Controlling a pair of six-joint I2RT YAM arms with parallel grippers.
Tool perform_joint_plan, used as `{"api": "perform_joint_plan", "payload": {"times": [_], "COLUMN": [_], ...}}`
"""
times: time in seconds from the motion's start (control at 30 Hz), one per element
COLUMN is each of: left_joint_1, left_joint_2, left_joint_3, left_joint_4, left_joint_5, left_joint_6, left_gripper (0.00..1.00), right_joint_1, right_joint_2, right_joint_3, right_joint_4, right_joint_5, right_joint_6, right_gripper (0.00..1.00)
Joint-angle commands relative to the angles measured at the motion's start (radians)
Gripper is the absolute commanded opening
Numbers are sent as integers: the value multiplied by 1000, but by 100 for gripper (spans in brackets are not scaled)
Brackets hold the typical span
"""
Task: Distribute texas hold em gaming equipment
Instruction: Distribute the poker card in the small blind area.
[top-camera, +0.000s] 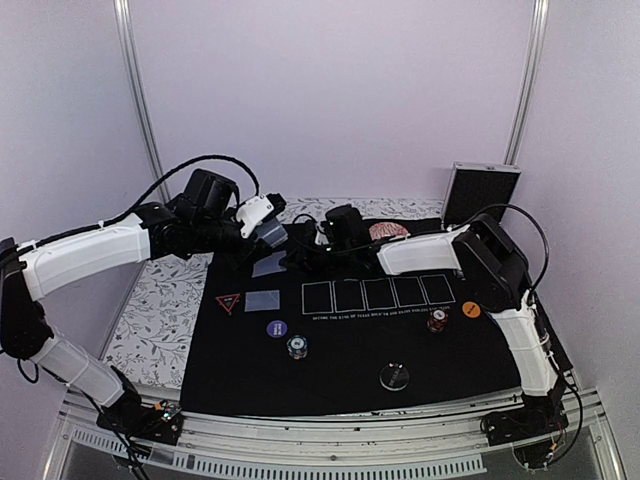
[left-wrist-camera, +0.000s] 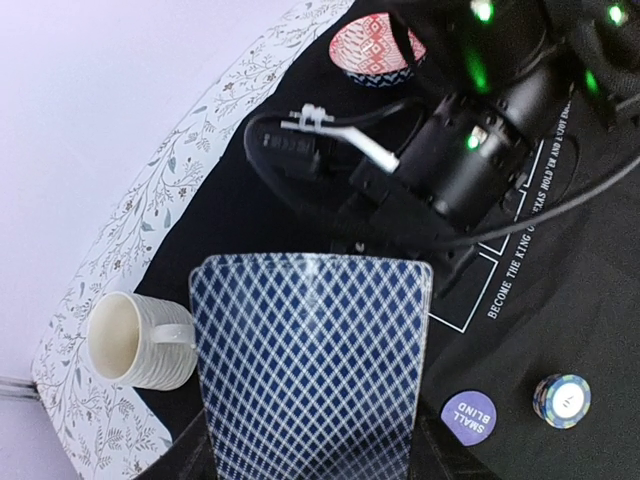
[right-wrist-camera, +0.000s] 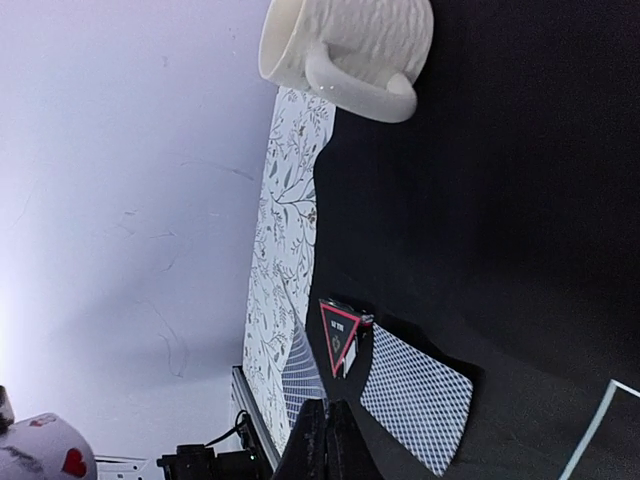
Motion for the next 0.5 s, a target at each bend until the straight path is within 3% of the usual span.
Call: {"api": "perform_joint_plan", "payload": {"times": [0.0,0.17,0.47], "left_joint_1": [15,15,15], "left_joint_2": [-26,-34,-37], "left_joint_3": [27,25,22], "left_joint_4": [31,31,30], "left_joint_5": [-13,-14,-11], "left_joint_6": [-18,-19,-18], "left_gripper": [50,50,50], "right_joint_1": [33,65,72], "right_joint_2": [142,237,241], "right_joint_3": [103,209,186], "right_joint_4": [88,85,87], "right_joint_5": [-40,-62,-22], "right_joint_6": [123,177,201], "right_gripper": [2,2,2]}}
